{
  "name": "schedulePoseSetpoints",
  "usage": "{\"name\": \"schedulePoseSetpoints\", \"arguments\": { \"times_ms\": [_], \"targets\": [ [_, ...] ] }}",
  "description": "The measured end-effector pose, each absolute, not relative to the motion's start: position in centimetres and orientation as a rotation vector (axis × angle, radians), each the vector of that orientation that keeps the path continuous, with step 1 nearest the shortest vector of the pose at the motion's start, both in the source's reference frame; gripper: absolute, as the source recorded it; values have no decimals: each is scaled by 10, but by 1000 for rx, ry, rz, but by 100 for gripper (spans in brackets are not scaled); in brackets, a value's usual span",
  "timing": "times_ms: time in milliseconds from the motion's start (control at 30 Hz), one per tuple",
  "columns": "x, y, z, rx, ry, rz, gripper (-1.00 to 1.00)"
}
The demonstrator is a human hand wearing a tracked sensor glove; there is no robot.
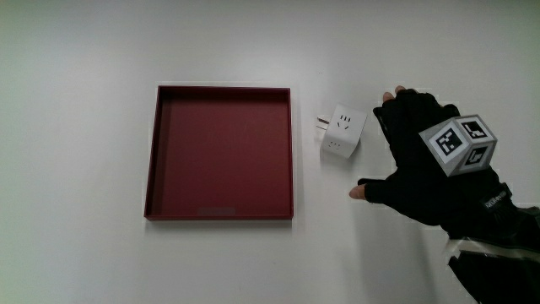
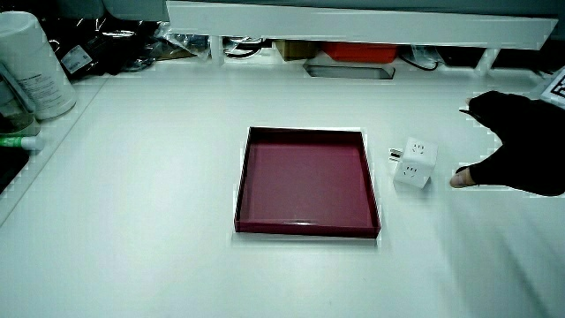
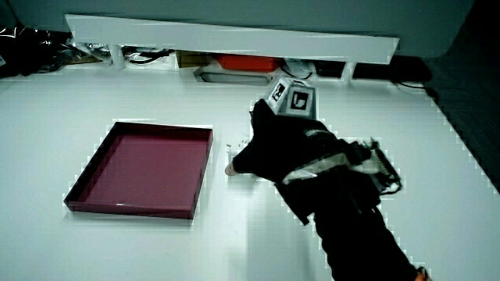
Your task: Pick socket
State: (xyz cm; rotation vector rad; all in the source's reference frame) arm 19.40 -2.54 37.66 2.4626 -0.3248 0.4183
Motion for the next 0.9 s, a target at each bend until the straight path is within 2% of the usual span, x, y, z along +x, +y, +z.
{"name": "schedulePoseSetpoints", "arguments": {
  "times_ms": [600, 900],
  "targets": [
    [173, -79, 427, 2363, -189, 417, 0],
    [171, -87, 463, 2301, -110, 419, 0]
  ]
}}
